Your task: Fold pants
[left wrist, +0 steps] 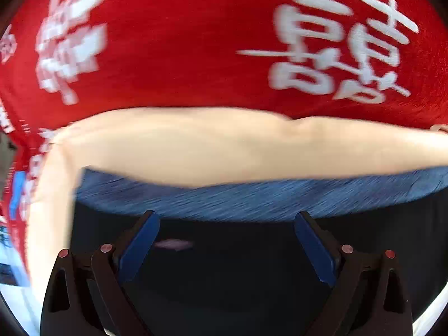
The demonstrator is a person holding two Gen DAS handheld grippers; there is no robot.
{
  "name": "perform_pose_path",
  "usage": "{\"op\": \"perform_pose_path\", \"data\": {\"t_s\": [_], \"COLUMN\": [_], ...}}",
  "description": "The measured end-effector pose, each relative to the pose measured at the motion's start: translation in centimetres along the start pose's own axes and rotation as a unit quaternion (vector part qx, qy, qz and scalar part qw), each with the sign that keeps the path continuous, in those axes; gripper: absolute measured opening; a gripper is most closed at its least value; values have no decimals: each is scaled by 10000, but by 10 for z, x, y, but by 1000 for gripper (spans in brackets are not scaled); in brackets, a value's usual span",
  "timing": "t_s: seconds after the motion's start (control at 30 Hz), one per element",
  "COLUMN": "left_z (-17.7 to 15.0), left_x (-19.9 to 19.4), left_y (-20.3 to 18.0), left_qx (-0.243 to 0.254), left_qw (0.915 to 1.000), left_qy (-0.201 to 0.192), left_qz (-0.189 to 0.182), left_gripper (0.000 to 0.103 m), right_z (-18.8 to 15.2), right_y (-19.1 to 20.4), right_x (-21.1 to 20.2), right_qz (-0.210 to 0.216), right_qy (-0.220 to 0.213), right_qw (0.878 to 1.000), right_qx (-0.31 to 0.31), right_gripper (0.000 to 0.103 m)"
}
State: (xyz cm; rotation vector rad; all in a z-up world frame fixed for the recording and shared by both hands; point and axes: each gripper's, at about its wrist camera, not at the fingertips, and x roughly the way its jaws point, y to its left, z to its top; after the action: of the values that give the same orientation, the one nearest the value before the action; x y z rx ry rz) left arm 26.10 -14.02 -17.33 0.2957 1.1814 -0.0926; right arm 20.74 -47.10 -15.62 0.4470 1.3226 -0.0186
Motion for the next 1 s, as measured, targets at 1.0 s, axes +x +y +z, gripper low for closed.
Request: {"op": "perform_pose_path", "data": {"t_s": [1.0], "left_z": [-53], "left_x": [24], "left_y": [109], "left_qx": [-691], "left_qw": [9970], "left_qy": [345], "left_qz": [52], "left_gripper": [102], "right_z": [-209], "right_y": [188], "right_x": [25], "right_qz": [-1099], "right_qy": [-401], "right_qw": [7963], "right_qx": [-5935], "right_gripper": [42]}}
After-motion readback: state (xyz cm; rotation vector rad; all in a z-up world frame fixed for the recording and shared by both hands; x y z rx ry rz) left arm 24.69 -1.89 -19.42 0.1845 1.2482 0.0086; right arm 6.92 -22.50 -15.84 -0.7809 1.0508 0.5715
